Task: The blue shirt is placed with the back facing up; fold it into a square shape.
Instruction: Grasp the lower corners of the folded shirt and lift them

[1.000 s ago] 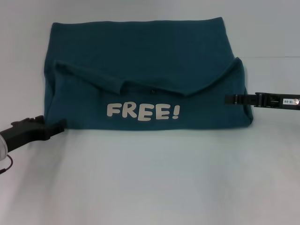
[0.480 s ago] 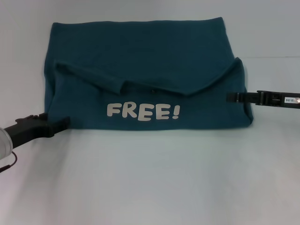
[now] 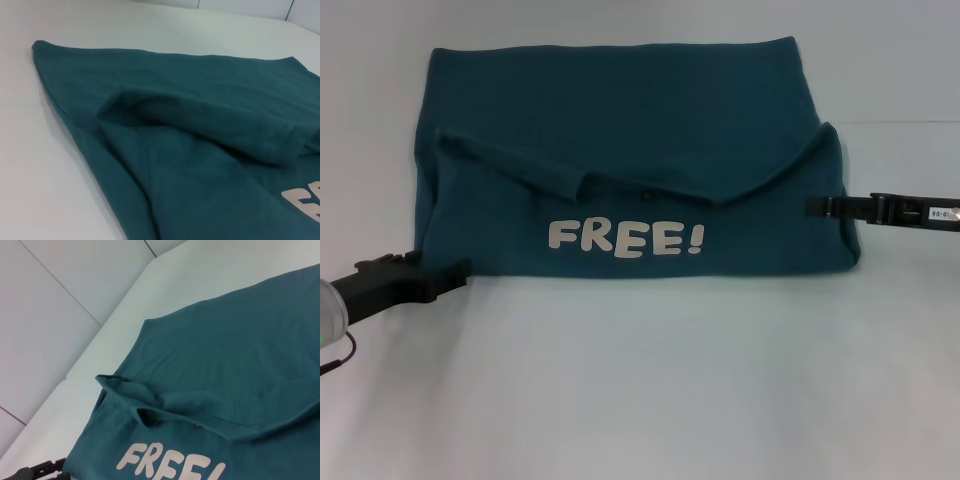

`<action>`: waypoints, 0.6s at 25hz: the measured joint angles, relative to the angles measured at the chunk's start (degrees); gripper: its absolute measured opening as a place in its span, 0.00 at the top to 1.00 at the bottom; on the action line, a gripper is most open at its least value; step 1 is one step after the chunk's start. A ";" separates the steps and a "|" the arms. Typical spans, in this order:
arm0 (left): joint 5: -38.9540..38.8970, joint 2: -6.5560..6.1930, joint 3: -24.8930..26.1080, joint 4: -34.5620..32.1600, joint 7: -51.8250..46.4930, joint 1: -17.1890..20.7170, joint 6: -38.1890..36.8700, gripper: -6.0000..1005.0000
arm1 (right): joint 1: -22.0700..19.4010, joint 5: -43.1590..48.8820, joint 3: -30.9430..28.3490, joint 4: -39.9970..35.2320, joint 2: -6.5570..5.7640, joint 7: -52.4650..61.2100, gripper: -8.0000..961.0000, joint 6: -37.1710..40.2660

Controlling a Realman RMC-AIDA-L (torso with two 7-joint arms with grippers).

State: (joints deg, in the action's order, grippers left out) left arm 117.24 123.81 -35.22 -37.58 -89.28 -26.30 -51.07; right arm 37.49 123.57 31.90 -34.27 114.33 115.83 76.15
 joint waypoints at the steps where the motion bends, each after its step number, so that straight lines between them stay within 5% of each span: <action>1: 0.00 0.00 -0.01 -0.03 0.00 0.01 -0.08 0.22 | -0.04 0.00 -0.03 0.00 0.00 0.00 0.35 0.00; 15: 0.00 0.04 -0.25 -0.76 -0.91 0.02 0.16 0.27 | -0.82 0.00 -0.80 0.09 0.14 -0.09 0.35 -0.04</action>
State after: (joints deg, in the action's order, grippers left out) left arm 117.24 123.84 -35.47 -38.34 -90.20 -26.28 -50.91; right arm 36.67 123.57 31.10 -34.19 114.47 115.75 76.11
